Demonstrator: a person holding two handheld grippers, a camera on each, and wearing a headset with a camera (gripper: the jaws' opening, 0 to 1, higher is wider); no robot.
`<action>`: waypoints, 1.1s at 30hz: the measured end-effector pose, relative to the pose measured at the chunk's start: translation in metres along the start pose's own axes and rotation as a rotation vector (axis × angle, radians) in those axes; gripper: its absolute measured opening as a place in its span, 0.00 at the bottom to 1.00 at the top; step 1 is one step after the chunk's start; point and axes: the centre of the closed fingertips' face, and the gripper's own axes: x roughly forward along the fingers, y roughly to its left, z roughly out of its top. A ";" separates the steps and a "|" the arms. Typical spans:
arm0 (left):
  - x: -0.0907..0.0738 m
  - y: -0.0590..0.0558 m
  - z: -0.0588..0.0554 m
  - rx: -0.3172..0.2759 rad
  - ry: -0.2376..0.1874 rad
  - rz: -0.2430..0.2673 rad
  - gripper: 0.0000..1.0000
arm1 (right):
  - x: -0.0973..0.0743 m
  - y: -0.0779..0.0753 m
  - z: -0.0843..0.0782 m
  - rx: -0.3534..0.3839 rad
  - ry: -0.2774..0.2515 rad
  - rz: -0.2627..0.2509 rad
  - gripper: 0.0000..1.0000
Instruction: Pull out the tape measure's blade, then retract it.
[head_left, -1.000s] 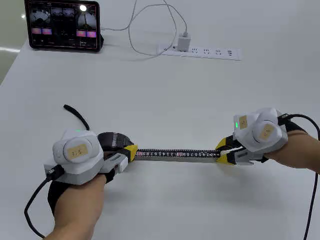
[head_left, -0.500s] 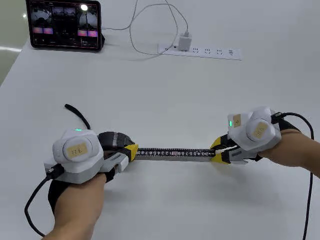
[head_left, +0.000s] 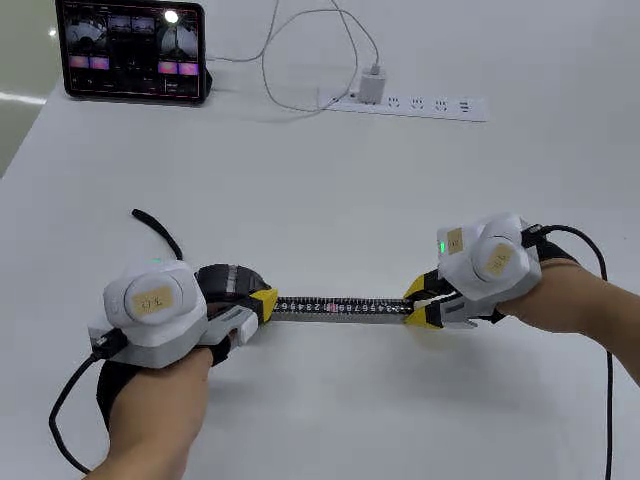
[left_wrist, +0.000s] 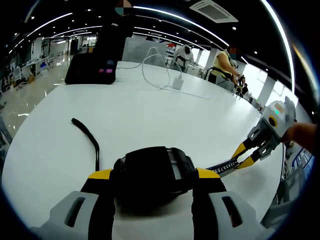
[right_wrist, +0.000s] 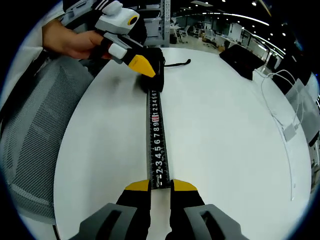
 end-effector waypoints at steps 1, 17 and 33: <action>0.000 0.000 0.000 -0.001 0.000 0.000 0.58 | 0.001 0.000 0.002 0.000 -0.004 0.002 0.10; 0.001 0.001 0.000 -0.008 -0.001 -0.007 0.58 | 0.015 0.002 0.026 -0.003 -0.039 0.019 0.10; 0.000 0.000 0.000 -0.013 0.000 -0.012 0.58 | 0.027 0.004 0.048 0.004 -0.076 0.032 0.10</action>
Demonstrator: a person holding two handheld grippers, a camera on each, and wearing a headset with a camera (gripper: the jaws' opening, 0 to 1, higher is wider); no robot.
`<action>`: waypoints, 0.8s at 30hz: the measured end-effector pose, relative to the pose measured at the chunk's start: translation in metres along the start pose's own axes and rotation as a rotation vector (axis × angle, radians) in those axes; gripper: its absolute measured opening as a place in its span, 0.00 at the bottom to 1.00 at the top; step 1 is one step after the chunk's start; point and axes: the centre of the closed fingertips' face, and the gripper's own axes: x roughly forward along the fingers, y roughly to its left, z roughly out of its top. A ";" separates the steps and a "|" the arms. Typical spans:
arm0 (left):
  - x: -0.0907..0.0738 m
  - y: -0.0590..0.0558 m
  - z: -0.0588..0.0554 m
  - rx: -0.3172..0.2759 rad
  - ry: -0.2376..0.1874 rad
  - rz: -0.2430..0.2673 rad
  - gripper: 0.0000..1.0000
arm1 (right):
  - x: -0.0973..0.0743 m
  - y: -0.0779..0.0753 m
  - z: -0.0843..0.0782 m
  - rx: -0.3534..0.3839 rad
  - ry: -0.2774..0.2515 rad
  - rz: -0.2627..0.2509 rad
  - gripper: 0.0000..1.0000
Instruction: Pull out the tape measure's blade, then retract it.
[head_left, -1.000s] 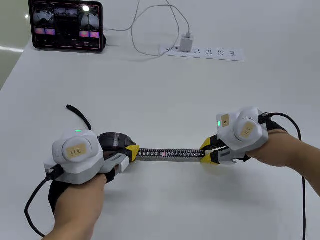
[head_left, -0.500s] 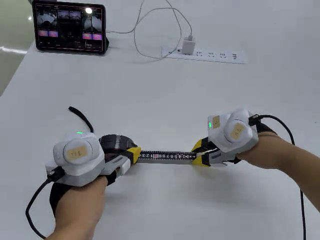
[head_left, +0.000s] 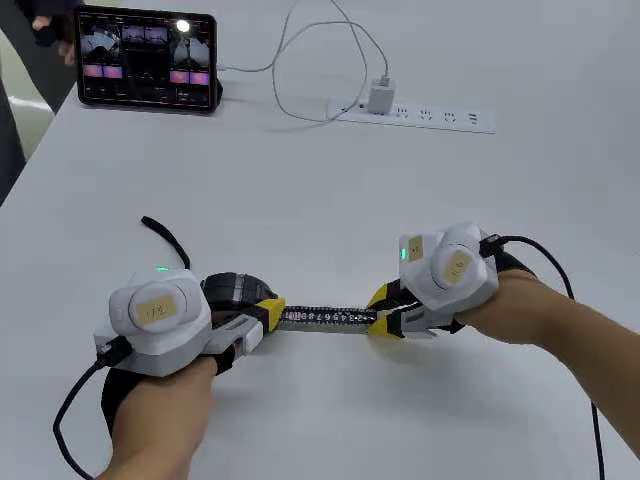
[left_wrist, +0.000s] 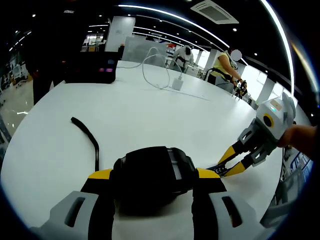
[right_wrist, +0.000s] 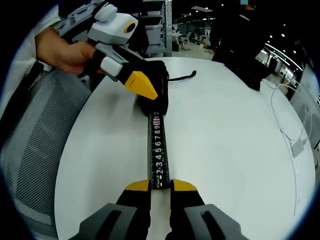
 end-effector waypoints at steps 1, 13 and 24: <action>0.000 0.000 0.000 0.000 0.000 0.000 0.58 | 0.001 0.000 0.002 -0.001 -0.002 0.001 0.10; 0.000 0.000 0.000 -0.004 -0.001 -0.003 0.58 | 0.009 0.001 0.014 0.003 -0.019 0.006 0.10; 0.000 0.000 0.000 -0.008 -0.002 -0.006 0.58 | 0.020 0.001 0.030 0.002 -0.042 0.017 0.10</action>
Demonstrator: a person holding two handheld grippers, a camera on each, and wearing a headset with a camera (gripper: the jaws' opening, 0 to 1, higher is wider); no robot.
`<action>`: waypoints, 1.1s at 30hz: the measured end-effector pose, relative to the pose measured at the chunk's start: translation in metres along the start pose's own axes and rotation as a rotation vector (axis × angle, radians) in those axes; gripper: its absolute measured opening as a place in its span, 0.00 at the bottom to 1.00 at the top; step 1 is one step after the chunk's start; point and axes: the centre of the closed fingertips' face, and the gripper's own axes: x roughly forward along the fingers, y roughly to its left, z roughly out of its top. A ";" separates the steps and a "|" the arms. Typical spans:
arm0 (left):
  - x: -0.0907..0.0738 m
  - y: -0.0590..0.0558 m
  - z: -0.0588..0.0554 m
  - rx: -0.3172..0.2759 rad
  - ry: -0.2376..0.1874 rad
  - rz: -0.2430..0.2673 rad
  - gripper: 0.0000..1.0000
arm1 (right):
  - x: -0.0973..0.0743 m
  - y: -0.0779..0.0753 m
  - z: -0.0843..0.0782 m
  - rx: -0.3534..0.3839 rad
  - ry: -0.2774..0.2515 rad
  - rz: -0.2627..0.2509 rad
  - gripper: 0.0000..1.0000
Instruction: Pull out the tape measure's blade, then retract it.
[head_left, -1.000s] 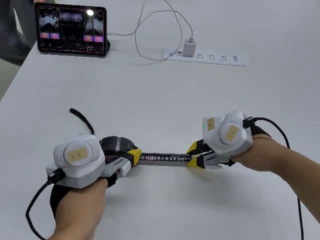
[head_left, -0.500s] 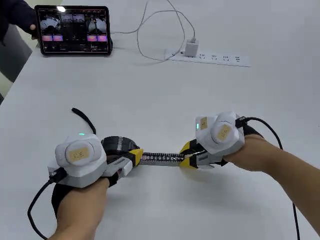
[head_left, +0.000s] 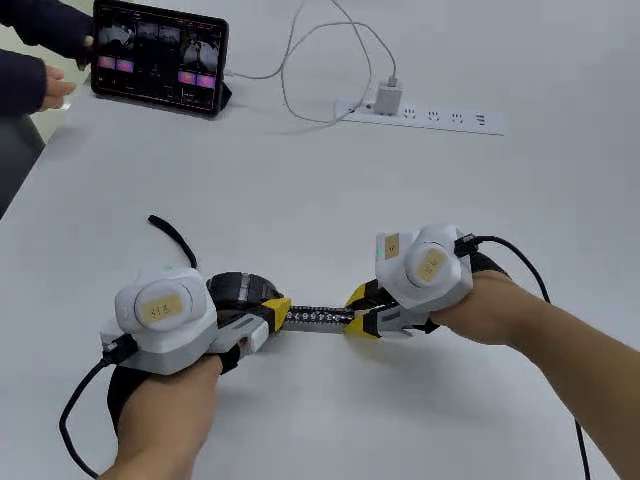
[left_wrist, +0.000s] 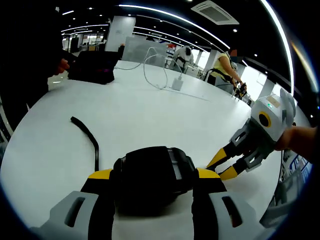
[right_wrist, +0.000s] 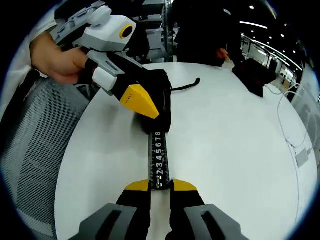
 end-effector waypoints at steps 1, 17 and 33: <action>0.000 0.000 0.000 0.000 0.000 0.000 0.58 | 0.001 0.000 0.001 0.000 -0.002 0.001 0.10; 0.000 0.000 0.000 -0.007 -0.003 -0.003 0.58 | 0.018 0.002 0.025 0.005 -0.040 0.007 0.10; 0.000 0.000 0.000 -0.015 -0.005 -0.002 0.58 | 0.034 0.003 0.046 0.007 -0.076 0.012 0.10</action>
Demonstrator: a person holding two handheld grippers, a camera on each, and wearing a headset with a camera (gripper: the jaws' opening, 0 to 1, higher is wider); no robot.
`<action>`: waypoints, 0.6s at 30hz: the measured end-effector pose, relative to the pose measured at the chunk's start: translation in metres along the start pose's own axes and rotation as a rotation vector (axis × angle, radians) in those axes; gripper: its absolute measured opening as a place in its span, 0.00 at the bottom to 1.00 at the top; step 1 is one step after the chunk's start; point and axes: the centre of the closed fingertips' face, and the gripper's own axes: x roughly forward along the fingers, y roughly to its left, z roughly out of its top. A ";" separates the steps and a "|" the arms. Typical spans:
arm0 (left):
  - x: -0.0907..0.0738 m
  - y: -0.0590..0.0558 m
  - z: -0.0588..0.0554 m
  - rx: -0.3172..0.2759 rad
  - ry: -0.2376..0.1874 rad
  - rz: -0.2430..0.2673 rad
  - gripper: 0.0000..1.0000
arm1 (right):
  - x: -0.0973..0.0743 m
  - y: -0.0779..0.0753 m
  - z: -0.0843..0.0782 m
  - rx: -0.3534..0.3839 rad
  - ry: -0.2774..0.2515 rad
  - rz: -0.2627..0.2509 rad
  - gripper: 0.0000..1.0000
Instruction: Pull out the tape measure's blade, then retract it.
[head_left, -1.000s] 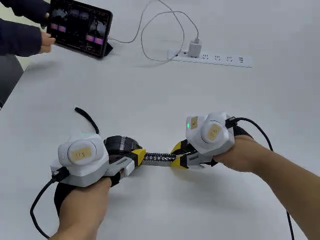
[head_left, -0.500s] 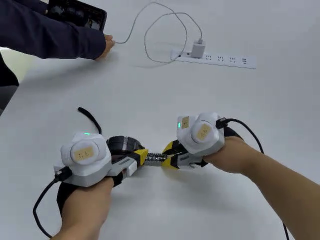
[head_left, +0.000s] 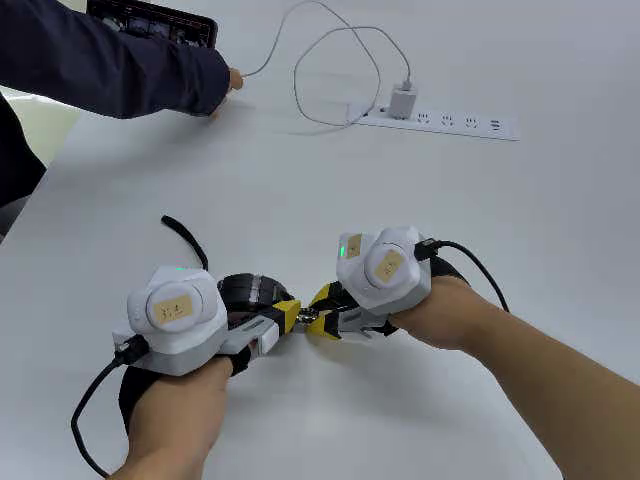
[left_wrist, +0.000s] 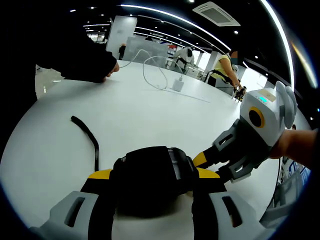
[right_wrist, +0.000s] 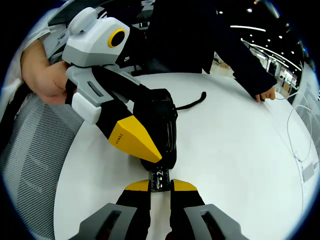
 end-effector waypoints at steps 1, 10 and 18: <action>0.000 0.000 0.000 0.000 0.000 -0.001 0.58 | 0.001 0.000 0.001 -0.001 -0.001 0.001 0.10; 0.000 0.001 0.000 -0.004 -0.002 -0.001 0.58 | 0.006 0.000 0.007 -0.009 -0.014 0.000 0.10; 0.000 0.000 0.000 -0.007 -0.002 -0.002 0.58 | 0.007 0.000 0.009 -0.012 -0.019 0.001 0.10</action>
